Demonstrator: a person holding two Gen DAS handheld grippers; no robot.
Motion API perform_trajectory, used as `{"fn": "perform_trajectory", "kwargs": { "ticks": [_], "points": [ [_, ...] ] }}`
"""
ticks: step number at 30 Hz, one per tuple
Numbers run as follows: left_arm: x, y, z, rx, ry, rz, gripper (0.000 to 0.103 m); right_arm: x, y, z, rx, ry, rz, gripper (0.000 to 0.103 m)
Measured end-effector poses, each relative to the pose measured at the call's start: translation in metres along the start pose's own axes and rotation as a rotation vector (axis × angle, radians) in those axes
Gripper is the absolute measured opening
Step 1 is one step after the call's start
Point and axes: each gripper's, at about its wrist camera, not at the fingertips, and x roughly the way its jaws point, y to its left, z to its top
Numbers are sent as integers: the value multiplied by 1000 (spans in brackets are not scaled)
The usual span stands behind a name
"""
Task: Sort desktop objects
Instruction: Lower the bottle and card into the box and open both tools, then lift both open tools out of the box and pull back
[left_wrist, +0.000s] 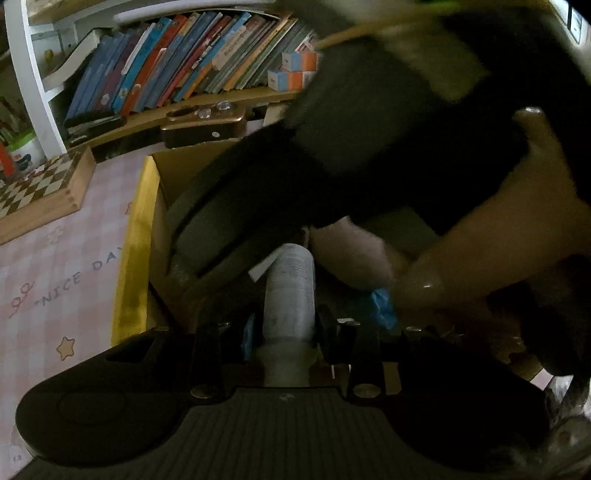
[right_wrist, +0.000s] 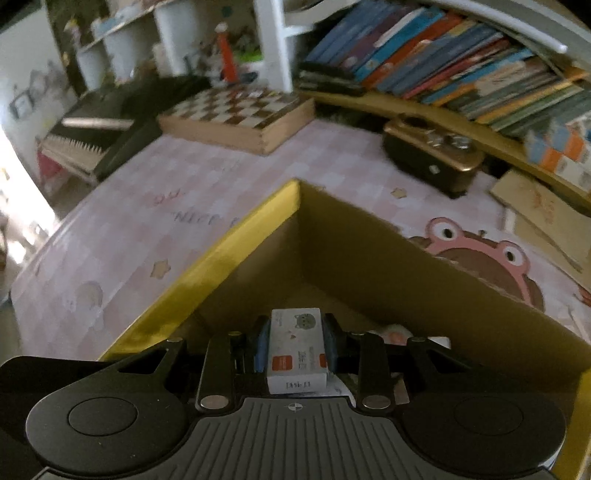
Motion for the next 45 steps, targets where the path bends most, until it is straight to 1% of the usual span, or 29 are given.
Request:
{"fn": "perform_trajectory", "kwargs": {
  "ticks": [3,7,8,9,10,12,15,17,18,19,21,23,26,27,29,31,33,34,36,38,39,41,42,45],
  "points": [
    [0,-2,-2,3,-3,8,34,10,5,0,-24,39,21,31],
    [-1,-4,-3,18,-7,24,34,15,6,1,-32,54,48,33],
    [-2,-5,-4,24,-10,31,35,14,5,0,-29,51,56,36],
    [-3,-6,-5,29,-12,33,36,13,4,-2,-22,46,64,42],
    [-4,-6,-5,28,-18,29,39,11,3,-3,-12,37,68,48],
    [-8,-4,-7,20,-37,13,43,3,2,-4,-4,12,61,56],
    [-16,-3,-5,3,-77,1,48,-14,-2,-6,20,-47,70,57],
    [-25,-2,-4,-7,-114,-3,53,-27,-4,-8,40,-90,57,57],
    [-29,-1,-3,-12,-135,7,66,-34,-5,-9,51,-112,47,58],
    [-34,-3,-3,-4,-152,32,74,-41,-7,-11,65,-134,41,59],
    [-45,-1,-5,-6,-196,53,78,-55,-11,-14,98,-185,31,62],
    [-57,7,-7,-39,-229,60,81,-71,-14,-19,127,-237,16,63],
    [-79,17,-13,-78,-282,89,84,-93,-17,-27,171,-311,-19,65],
    [-83,23,-13,-92,-296,101,85,-99,-18,-32,187,-334,-37,67],
    [-97,32,-18,-125,-329,125,87,-111,-19,-41,223,-378,-82,68],
    [-109,44,-23,-152,-359,148,92,-122,-19,-52,260,-409,-120,68],
    [-123,51,-32,-175,-386,175,94,-130,-17,-63,296,-435,-153,69],
    [-131,53,-37,-182,-394,187,98,-134,-16,-69,309,-444,-171,72],
    [-140,61,-46,-200,-409,209,101,-140,-11,-78,321,-458,-206,75],
    [-148,68,-55,-217,-416,227,103,-146,-5,-86,322,-465,-244,75],
    [-152,70,-60,-226,-418,236,103,-148,-1,-90,323,-466,-264,76],
    [-160,73,-71,-237,-420,252,103,-154,7,-100,332,-475,-298,83],
    [-163,74,-77,-239,-421,259,103,-156,13,-104,338,-482,-317,88],
    [-171,73,-94,-227,-416,271,103,-158,31,-120,359,-500,-361,91]
  ]
}}
